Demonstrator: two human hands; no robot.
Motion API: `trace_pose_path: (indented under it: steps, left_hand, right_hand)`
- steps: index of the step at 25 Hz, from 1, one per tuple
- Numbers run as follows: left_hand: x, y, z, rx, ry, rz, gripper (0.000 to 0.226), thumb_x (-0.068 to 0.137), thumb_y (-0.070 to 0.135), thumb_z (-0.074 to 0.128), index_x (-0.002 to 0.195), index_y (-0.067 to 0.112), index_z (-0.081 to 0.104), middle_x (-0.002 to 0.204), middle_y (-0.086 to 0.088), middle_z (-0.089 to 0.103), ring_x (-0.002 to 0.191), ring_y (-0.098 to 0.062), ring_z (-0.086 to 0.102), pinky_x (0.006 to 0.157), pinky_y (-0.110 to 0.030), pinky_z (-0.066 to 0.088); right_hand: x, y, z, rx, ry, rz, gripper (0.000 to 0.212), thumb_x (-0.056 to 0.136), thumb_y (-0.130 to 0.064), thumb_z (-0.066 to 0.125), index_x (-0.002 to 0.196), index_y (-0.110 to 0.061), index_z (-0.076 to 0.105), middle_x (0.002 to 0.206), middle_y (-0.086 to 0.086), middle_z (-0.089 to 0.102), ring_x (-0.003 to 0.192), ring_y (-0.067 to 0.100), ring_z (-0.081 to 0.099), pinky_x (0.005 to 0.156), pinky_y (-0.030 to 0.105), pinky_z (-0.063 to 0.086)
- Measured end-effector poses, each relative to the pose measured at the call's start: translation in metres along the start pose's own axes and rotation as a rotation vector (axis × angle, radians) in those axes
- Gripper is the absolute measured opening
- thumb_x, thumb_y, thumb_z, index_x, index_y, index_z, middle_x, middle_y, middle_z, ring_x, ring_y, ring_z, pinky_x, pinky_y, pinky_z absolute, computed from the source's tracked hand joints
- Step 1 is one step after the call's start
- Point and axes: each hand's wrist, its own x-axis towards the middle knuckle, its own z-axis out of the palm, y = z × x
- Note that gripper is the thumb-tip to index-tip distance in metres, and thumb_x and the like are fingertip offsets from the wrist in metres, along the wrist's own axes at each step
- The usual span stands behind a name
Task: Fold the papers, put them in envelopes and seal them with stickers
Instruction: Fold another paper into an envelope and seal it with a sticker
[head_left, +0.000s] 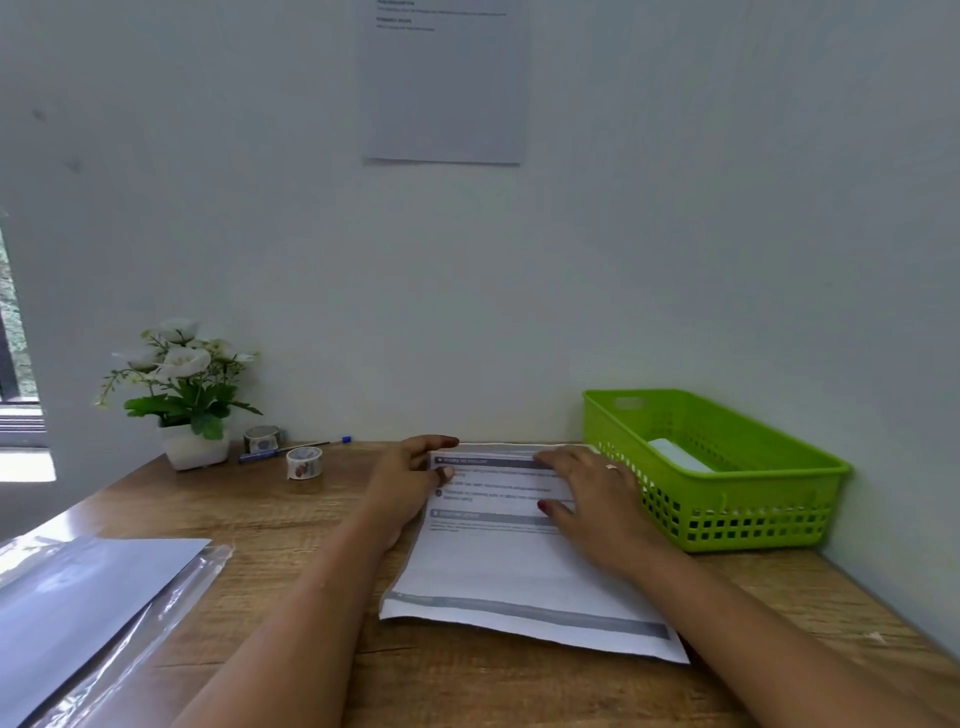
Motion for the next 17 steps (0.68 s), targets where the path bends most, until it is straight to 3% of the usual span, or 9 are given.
trace_pose_path:
  steps: [3, 6, 10, 14, 17]
  left_hand:
    - [-0.003, 0.008, 0.008, -0.007, -0.045, 0.047, 0.027, 0.087, -0.007, 0.056, 0.091, 0.016, 0.067, 0.095, -0.005, 0.067, 0.083, -0.017, 0.065, 0.066, -0.022, 0.058]
    - [-0.003, 0.011, 0.008, 0.037, -0.052, 0.051, 0.026, 0.088, -0.005, 0.057, 0.083, 0.017, 0.069, 0.090, -0.003, 0.068, 0.083, -0.021, 0.065, 0.069, -0.025, 0.058]
    - [-0.006, 0.012, 0.009, 0.156, -0.073, 0.064, 0.014, 0.087, 0.006, 0.062, 0.087, 0.016, 0.071, 0.099, -0.006, 0.066, 0.084, -0.019, 0.065, 0.068, -0.023, 0.055]
    - [-0.012, 0.002, 0.008, 0.706, 0.178, 0.326, 0.013, 0.083, 0.026, 0.068, 0.096, 0.028, 0.073, 0.123, 0.000, 0.042, 0.115, -0.019, 0.039, 0.096, -0.028, 0.036]
    - [-0.017, -0.001, 0.010, 0.802, 0.254, 0.442, 0.016, 0.085, 0.032, 0.065, 0.098, 0.031, 0.073, 0.140, 0.001, 0.037, 0.128, -0.024, 0.031, 0.102, -0.038, 0.031]
  right_hand:
    - [0.002, 0.003, -0.005, -0.064, 0.174, -0.058, 0.044, 0.086, -0.026, 0.060, 0.130, -0.028, 0.051, 0.131, -0.005, 0.052, 0.124, 0.019, 0.046, 0.102, 0.036, 0.034]
    - [0.003, 0.004, -0.008, -0.090, 0.137, -0.044, 0.030, 0.088, -0.025, 0.056, 0.118, -0.030, 0.061, 0.119, -0.007, 0.064, 0.113, 0.017, 0.056, 0.099, 0.033, 0.035]
    - [0.007, 0.002, -0.003, -0.053, 0.205, -0.076, 0.019, 0.084, -0.017, 0.057, 0.094, -0.026, 0.071, 0.095, -0.004, 0.073, 0.092, 0.021, 0.066, 0.090, 0.035, 0.042]
    - [0.012, -0.003, 0.005, -0.060, 0.258, -0.145, 0.011, 0.081, -0.022, 0.059, 0.084, -0.024, 0.069, 0.083, -0.005, 0.072, 0.080, 0.020, 0.066, 0.082, 0.035, 0.044]
    - [0.014, -0.001, 0.009, -0.079, 0.311, -0.179, 0.010, 0.081, -0.027, 0.057, 0.082, -0.024, 0.067, 0.078, -0.005, 0.068, 0.074, 0.021, 0.064, 0.079, 0.035, 0.044]
